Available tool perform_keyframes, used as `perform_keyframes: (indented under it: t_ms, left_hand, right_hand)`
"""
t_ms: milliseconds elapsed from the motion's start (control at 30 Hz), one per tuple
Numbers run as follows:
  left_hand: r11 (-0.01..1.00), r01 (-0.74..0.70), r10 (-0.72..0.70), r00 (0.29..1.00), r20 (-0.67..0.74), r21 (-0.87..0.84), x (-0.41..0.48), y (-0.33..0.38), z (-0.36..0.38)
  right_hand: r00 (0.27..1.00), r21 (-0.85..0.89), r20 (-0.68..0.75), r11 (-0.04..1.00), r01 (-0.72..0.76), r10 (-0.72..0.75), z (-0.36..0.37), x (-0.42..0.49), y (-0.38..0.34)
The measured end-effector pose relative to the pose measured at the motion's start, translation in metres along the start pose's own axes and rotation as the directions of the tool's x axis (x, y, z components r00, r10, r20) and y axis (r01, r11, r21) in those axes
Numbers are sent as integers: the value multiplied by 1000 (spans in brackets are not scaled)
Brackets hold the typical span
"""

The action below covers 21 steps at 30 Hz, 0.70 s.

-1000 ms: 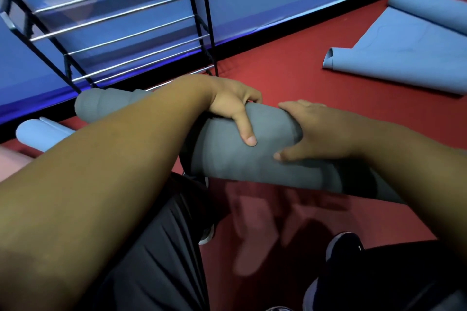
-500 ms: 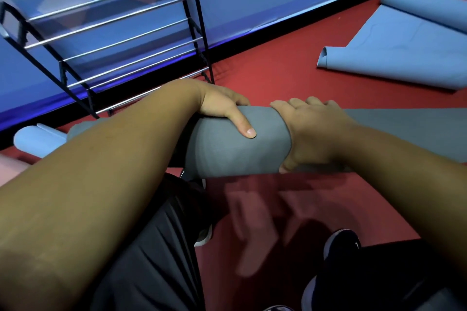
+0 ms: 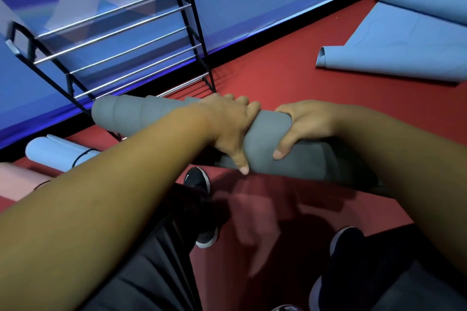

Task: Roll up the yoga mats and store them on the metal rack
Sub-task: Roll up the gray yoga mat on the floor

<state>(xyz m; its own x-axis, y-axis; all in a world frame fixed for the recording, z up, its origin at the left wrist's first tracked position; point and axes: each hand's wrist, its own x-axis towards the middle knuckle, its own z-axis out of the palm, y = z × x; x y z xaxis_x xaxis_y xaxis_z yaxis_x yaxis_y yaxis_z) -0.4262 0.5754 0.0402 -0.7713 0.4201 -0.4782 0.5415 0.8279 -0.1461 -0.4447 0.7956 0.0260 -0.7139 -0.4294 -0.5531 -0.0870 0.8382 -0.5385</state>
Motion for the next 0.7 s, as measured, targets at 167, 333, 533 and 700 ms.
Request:
perform_keyframes:
  t_ms: [167,333,533,700]
  left_hand:
    - [998,-36,46,979,-201,52,6,9,6]
    - [999,-27,21,974,-226,-21,14,-3,7]
    - [975,-3,-16,996,-86,-221,29,-15,0]
    - [890,25,-38,999,-20,-456,36,-34,-2]
  right_hand:
    - [996,132,90,991,-39,27,-5,-5,9]
    - [1000,15,5,1000,3,-3,-7,0,5]
    - [995,-186,-79,982,45,-61,-5,-4,-4]
    - [972,-466,-198,884,21,-128,-2,-15,-12]
